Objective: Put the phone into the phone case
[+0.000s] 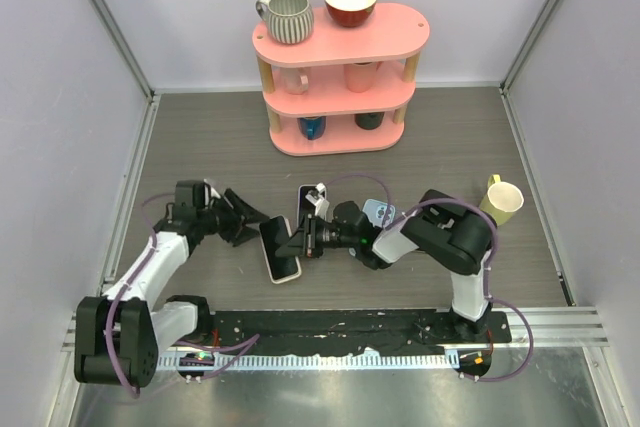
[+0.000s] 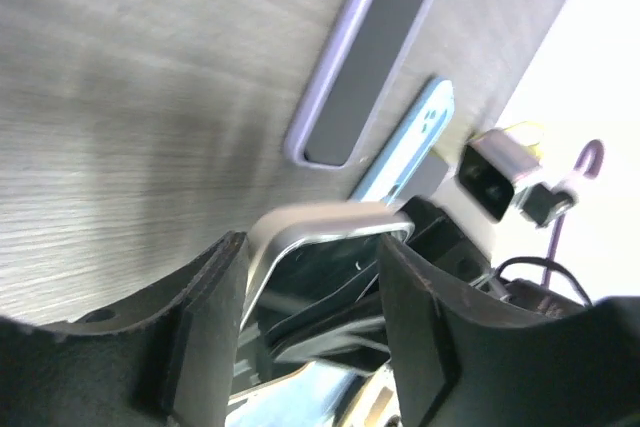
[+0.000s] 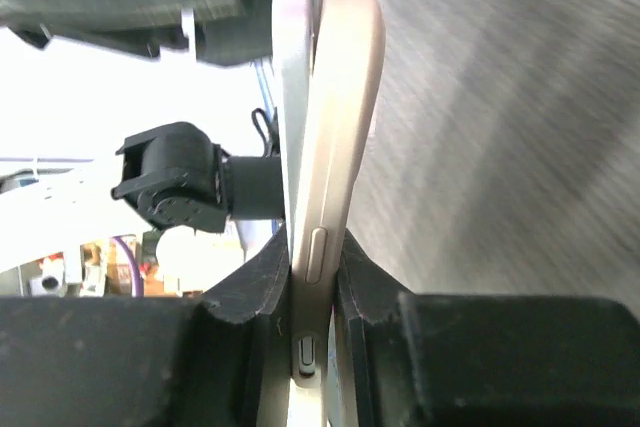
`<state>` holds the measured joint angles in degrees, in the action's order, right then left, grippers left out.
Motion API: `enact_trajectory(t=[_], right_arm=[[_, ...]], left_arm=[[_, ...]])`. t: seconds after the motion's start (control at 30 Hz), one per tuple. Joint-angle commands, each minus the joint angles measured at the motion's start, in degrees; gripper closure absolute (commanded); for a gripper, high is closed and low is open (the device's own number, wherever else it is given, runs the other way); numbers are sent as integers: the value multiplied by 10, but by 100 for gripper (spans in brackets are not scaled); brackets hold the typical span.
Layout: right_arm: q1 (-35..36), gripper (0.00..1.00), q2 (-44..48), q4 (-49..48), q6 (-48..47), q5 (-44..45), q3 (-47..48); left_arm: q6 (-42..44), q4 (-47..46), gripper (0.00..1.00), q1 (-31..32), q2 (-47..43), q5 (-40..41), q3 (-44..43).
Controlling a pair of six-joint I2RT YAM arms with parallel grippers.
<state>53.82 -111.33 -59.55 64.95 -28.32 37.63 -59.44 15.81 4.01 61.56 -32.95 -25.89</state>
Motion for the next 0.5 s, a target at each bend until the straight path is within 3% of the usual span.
enact_trajectory(t=[0.0,0.1,0.23,0.47], right_arm=[[4,99,87,-14,-77,-36,12],[-5,99,121,32,-126,-29,9],[-12,99,184,89,-191,-28,13],[-27,99,259,48,-194,-59,-12]], left_arm=[[85,84,33,-2,-26,19,-87],[114,85,23,-2,-51,9,-112],[117,31,18,-2,-86,-39,-101],[-31,-325,20,-2,-106,-205,-6]])
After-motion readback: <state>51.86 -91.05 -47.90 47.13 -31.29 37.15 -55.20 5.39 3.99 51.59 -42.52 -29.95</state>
